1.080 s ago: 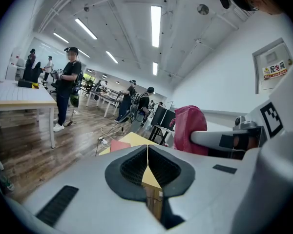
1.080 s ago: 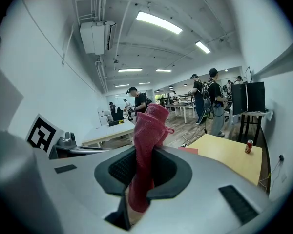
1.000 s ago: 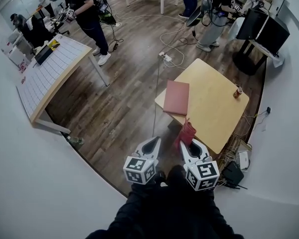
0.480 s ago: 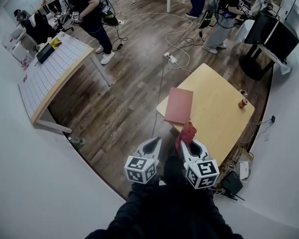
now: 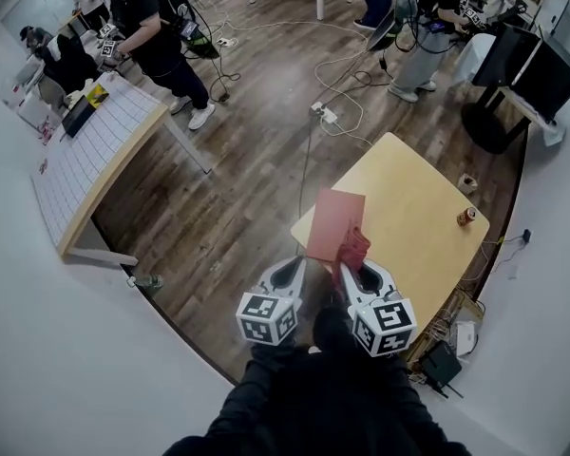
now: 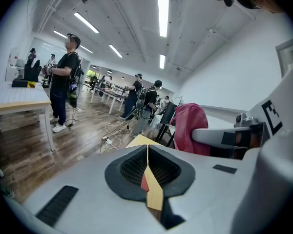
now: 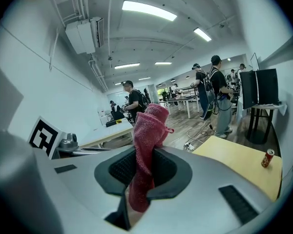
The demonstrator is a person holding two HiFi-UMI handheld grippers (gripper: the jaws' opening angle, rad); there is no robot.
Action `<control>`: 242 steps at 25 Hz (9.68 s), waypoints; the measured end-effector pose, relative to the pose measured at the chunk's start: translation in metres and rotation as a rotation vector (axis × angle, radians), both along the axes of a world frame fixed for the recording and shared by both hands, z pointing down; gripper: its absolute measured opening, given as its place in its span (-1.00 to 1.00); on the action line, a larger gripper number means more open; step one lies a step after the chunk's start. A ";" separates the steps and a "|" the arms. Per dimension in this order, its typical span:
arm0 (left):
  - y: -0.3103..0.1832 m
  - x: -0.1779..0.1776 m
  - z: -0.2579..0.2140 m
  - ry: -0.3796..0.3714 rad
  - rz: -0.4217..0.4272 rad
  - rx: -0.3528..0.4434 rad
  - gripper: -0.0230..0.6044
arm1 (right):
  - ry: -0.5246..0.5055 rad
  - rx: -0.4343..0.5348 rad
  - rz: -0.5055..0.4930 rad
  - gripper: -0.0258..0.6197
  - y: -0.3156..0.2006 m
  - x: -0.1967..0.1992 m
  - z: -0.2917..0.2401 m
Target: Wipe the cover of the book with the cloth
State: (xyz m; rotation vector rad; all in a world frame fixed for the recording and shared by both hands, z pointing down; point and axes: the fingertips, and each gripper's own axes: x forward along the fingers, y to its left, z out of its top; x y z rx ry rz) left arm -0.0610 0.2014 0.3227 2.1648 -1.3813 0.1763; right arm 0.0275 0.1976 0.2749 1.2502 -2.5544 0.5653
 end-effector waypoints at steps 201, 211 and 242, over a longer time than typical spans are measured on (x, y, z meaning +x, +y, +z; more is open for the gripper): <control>-0.113 0.013 0.329 -0.057 0.132 -0.674 -0.61 | -0.096 -0.733 0.107 -0.69 -0.243 -0.003 0.357; -0.114 0.015 0.330 -0.066 0.135 -0.674 -0.61 | -0.085 -0.729 0.140 -0.69 -0.241 0.028 0.358; -0.111 0.014 0.329 -0.100 0.113 -0.680 -0.61 | -0.107 -0.689 0.177 -0.69 -0.225 0.083 0.334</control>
